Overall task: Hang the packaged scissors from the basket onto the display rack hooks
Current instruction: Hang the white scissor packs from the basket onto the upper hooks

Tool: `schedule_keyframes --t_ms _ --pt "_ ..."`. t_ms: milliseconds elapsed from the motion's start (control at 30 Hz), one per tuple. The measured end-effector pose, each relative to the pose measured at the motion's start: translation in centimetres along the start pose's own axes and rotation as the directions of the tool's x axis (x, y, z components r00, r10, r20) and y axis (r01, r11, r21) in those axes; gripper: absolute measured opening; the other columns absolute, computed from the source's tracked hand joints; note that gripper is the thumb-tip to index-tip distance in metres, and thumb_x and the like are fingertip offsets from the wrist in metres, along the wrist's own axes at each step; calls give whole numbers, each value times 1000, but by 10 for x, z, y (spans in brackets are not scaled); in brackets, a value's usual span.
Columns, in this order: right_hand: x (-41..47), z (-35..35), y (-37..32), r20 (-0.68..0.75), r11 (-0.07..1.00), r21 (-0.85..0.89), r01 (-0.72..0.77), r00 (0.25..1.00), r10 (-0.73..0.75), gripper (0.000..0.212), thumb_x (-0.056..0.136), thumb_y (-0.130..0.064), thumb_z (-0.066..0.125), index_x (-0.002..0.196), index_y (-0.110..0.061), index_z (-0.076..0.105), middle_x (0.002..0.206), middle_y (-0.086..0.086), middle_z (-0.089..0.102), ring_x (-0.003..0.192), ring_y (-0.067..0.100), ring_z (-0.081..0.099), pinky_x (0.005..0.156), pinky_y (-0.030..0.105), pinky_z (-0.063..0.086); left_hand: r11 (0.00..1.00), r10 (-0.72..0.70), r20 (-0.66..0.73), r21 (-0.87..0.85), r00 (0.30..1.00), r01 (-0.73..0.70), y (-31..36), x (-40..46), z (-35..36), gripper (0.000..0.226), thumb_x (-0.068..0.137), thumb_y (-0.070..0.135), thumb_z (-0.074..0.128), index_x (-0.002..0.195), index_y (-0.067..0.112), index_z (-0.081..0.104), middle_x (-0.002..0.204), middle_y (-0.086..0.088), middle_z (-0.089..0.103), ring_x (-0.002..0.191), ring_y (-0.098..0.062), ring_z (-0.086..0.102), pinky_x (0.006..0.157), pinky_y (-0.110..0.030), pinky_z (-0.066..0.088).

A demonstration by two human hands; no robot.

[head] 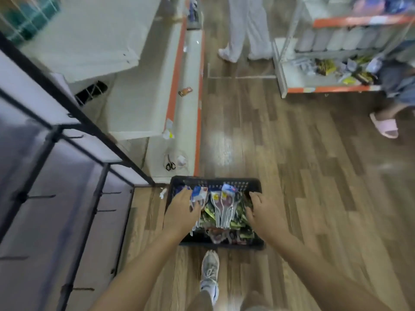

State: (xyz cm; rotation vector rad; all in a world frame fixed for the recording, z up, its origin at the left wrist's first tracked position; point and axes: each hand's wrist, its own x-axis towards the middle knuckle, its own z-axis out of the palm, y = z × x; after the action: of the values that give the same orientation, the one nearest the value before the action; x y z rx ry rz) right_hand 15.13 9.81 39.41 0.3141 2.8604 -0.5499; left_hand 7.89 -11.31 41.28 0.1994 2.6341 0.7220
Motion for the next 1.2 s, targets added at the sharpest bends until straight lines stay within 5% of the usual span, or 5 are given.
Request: schedule_keyframes --t_ms 133,467,700,1000,1200 --pt "21 46 17 28 993 45 -107 994 105 32 73 -5 74 103 5 65 94 18 68 81 35 66 66 39 54 1000 -31 68 5 997 31 -27 35 24 42 97 30 47 135 11 46 137 -1 49 126 -16 43 96 -21 33" --pt "116 191 71 164 985 106 -137 979 119 36 87 -9 56 122 0 55 116 14 59 107 32 56 90 39 44 990 -117 170 -56 978 129 -91 147 152 21 95 23 51 114 14 52 98 14 42 92 -4 41 66 -16 30" --pt "182 319 125 189 961 196 -194 969 157 42 95 -22 48 134 -9 43 131 10 50 120 23 46 95 32 37 984 -176 272 45 946 170 -154 216 276 38 96 31 49 123 5 49 123 -10 52 109 -29 53 90 -37 44" --pt "253 421 164 187 930 293 -221 967 171 50 90 -41 52 131 -13 44 126 8 51 118 22 46 95 34 40 946 -257 82 -183 963 269 -181 286 390 26 90 33 60 101 12 51 109 -6 55 92 -19 52 73 -29 39" --pt "275 443 170 145 803 461 -377 925 351 91 66 -59 70 136 -13 37 130 10 51 124 30 45 101 46 41 897 -341 -7 -300 940 323 -185 301 405 43 81 40 70 98 15 40 90 1 56 84 -19 56 69 -33 46"
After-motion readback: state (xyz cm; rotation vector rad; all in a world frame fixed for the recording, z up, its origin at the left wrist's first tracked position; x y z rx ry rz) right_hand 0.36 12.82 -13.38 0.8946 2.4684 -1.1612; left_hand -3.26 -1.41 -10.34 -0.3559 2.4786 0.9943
